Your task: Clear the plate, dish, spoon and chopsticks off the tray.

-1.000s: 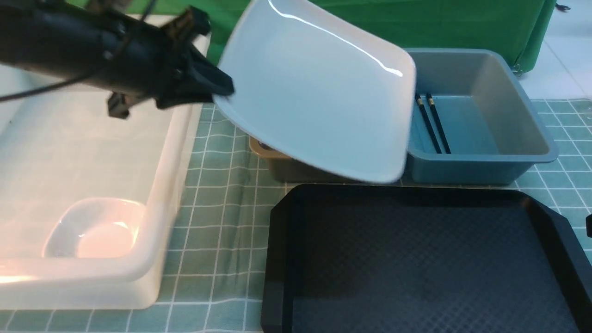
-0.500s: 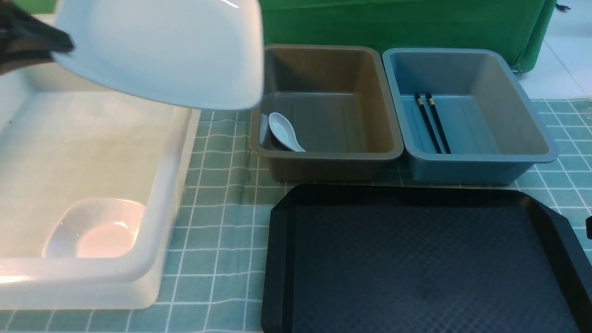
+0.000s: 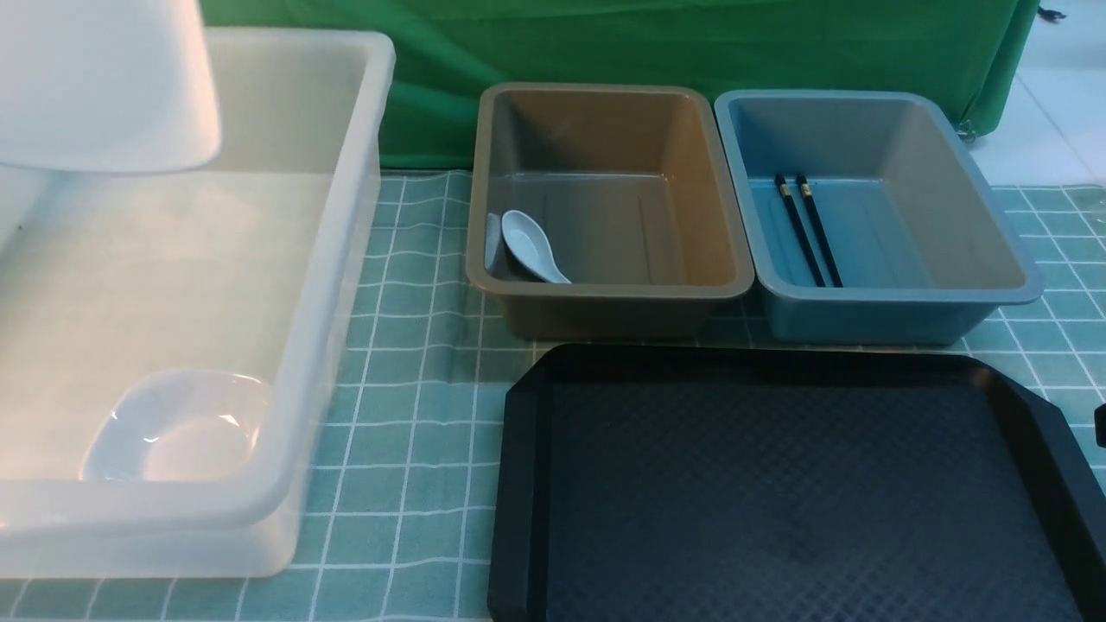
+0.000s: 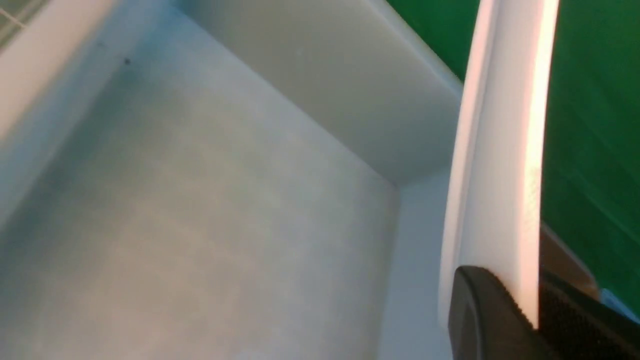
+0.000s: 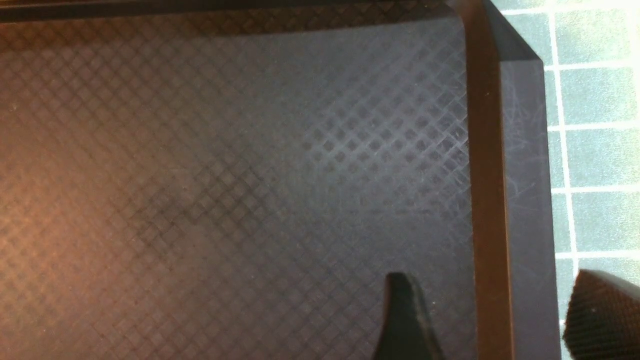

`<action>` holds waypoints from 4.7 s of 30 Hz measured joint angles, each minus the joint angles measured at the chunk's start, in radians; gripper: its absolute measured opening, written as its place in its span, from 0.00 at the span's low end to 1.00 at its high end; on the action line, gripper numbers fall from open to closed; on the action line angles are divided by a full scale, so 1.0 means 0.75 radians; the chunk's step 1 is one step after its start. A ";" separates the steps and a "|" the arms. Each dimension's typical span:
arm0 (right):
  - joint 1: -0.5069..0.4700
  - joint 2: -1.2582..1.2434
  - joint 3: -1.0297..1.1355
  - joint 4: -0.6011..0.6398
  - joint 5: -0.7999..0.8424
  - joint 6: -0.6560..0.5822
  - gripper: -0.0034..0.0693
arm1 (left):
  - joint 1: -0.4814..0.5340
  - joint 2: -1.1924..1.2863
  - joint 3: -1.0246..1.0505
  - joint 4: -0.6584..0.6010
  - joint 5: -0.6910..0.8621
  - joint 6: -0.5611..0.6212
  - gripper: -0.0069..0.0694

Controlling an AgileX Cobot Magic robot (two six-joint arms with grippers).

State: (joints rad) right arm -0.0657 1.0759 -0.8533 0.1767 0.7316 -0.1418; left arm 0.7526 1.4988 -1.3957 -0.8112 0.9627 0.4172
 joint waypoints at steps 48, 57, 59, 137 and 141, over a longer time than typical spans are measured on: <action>0.079 0.000 0.000 0.000 0.000 0.043 0.67 | -0.178 0.602 -0.289 0.360 -0.159 0.010 0.31; 0.079 0.000 0.000 0.000 0.000 0.043 0.67 | -0.178 0.600 -0.300 0.369 -0.173 0.004 0.54; 0.079 0.000 0.000 0.000 0.000 0.043 0.67 | -0.178 0.592 -0.310 0.369 -0.146 -0.002 0.53; 0.079 -1.209 0.384 0.000 -1.207 -0.043 0.37 | -0.739 -1.715 1.060 0.188 -0.270 0.069 0.10; 0.079 -1.209 0.384 0.000 -1.207 -0.043 0.37 | -0.768 -1.745 1.079 0.302 -0.295 0.040 0.10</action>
State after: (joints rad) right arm -0.0062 0.1694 -0.5652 0.1768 -0.1738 -0.1737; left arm 0.1766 0.1902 -0.5865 -0.5844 0.7417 0.4469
